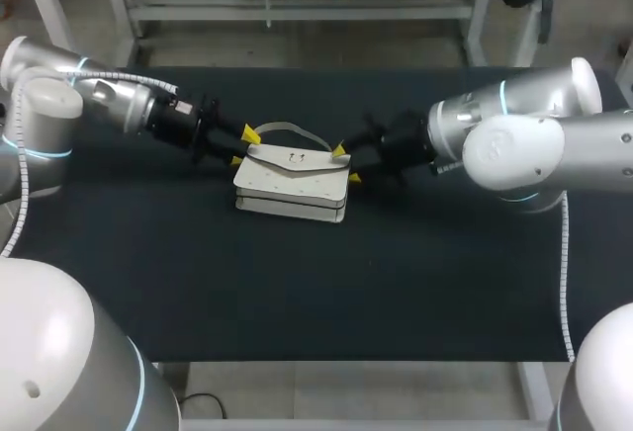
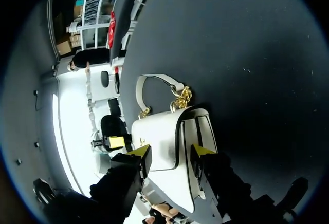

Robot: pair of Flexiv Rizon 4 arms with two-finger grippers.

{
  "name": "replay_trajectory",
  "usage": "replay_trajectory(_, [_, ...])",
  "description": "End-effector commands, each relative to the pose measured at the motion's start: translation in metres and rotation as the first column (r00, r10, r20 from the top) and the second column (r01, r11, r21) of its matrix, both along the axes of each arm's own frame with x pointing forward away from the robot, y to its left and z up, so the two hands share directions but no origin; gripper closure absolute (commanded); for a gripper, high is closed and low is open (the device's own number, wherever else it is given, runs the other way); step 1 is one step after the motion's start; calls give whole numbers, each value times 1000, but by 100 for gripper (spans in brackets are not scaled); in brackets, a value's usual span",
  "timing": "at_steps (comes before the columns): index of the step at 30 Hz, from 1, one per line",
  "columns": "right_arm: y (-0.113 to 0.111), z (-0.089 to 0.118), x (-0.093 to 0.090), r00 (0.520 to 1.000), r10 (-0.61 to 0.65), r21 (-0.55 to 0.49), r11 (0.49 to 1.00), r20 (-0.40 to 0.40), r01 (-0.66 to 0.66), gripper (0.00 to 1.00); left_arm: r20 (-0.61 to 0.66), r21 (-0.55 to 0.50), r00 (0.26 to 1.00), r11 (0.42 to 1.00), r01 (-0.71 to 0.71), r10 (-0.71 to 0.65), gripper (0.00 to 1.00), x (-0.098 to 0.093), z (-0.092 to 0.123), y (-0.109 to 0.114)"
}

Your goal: Pick up the bag, open it, inspect its contents, close it, and place it on the opposite side

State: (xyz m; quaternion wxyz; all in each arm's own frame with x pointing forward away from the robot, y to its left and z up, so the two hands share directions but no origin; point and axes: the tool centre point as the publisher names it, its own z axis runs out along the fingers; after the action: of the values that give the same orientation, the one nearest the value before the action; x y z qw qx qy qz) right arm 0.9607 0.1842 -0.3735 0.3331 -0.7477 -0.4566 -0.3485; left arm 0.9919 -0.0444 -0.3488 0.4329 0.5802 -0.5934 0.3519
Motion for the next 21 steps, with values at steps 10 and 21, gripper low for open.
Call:
replay_trajectory(10, [-2, -8, 1, 994, 110, 120, 987, 17, -111, 100, -9, 4, 1000, 1000, -1, 1, 100, 5, -10, -6])
replay_trajectory(21, [-5, -10, -1, 994, 106, 120, 987, 23, -108, 70, -6, 8, 1000, 1000, -6, 6, 44, 1, -13, -3])
